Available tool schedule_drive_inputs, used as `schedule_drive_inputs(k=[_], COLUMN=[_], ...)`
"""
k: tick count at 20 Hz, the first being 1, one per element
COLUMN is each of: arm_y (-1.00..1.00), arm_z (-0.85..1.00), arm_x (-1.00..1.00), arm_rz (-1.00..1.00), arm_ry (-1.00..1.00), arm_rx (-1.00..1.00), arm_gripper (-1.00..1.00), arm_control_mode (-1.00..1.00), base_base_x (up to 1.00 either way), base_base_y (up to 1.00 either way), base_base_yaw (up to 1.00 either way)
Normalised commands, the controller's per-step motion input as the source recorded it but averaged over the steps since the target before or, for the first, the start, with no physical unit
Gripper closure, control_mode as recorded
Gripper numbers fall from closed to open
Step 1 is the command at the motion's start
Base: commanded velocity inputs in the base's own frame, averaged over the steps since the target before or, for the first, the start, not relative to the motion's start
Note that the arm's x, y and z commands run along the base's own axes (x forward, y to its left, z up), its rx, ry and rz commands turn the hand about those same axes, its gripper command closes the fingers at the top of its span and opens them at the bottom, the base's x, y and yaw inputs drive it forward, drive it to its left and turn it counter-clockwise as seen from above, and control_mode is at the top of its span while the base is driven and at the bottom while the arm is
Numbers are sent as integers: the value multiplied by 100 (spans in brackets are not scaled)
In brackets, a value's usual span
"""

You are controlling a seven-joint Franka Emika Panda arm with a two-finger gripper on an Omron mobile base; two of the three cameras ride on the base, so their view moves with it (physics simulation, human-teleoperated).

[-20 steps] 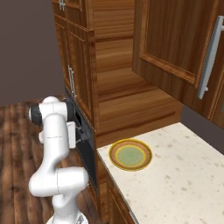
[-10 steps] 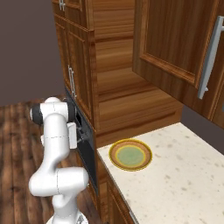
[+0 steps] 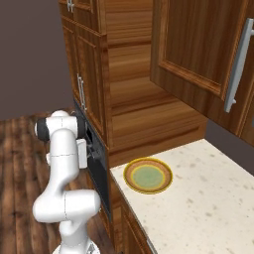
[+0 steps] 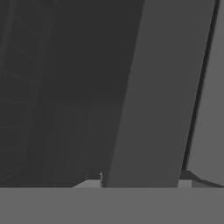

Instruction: Take the baked cake out of the oven and place it on the plate for cooling. Then close the oven door.

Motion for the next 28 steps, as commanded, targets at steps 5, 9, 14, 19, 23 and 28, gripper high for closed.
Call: schedule_drive_inputs(k=[5,9,14,19,23,28], arm_y=[-14,0,23,56,73,83], arm_z=[-23,-39,-64,-96,-100,-100], arm_x=[-5,-38,-58,-82,-80,-77], arm_rz=[-1,0,0,0,-2,-2], arm_ry=[18,31,25,16,16,15], arm_rx=[22,36,34,21,14,10], arm_gripper=[100,100,100,100,100,100], arm_control_mode=[-100,-100,-100,-100,-100,-100], base_base_x=[0,0,0,0,0,0], base_base_y=[0,0,0,0,0,0], base_base_yaw=[0,0,0,0,0,0])
